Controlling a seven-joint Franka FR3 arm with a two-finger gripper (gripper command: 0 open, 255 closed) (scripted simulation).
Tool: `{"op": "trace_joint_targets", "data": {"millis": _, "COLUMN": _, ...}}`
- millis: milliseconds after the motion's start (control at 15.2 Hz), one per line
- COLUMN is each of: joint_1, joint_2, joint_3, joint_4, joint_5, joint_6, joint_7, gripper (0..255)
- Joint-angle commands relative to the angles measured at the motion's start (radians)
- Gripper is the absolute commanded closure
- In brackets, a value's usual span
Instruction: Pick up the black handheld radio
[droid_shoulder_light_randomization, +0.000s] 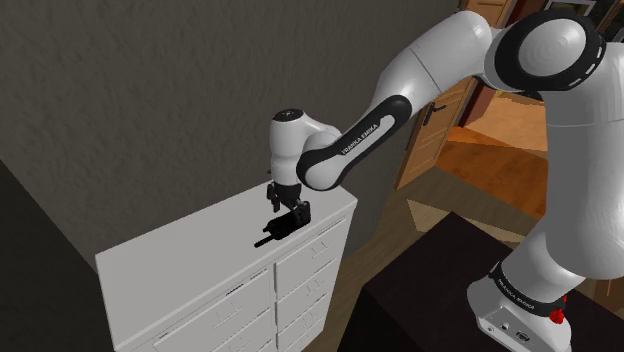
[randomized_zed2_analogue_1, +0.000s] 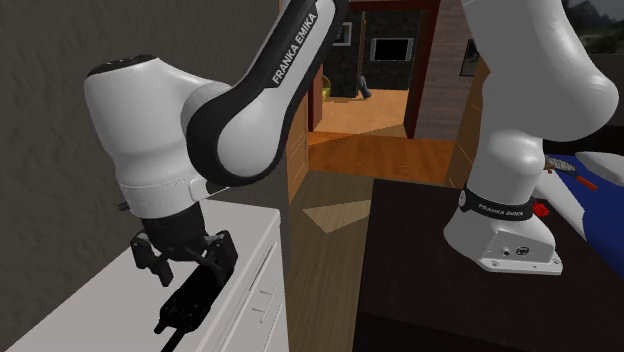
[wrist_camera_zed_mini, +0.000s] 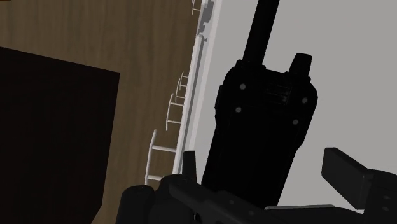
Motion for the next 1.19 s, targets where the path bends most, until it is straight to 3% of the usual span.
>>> {"op": "trace_joint_targets", "data": {"millis": 0, "joint_1": 0.008, "joint_2": 0.017, "joint_3": -0.009, "joint_4": 0.0, "joint_5": -0.012, "joint_6": 0.015, "joint_7": 0.009, "gripper": 0}}
{"op": "trace_joint_targets", "data": {"millis": 66, "joint_1": 0.008, "joint_2": 0.017, "joint_3": -0.009, "joint_4": 0.0, "joint_5": -0.012, "joint_6": 0.015, "joint_7": 0.009, "gripper": 0}}
{"op": "trace_joint_targets", "data": {"millis": 132, "joint_1": 0.008, "joint_2": 0.018, "joint_3": -0.01, "joint_4": 0.0, "joint_5": -0.013, "joint_6": 0.017, "joint_7": 0.01, "gripper": 255}}
{"op": "trace_joint_targets", "data": {"millis": 726, "joint_1": 0.008, "joint_2": 0.017, "joint_3": -0.009, "joint_4": 0.0, "joint_5": -0.012, "joint_6": 0.015, "joint_7": 0.009, "gripper": 255}}
{"op": "trace_joint_targets", "data": {"millis": 1122, "joint_1": -0.016, "joint_2": -0.044, "joint_3": 0.024, "joint_4": -0.003, "joint_5": 0.029, "joint_6": -0.038, "joint_7": -0.017, "gripper": 255}}
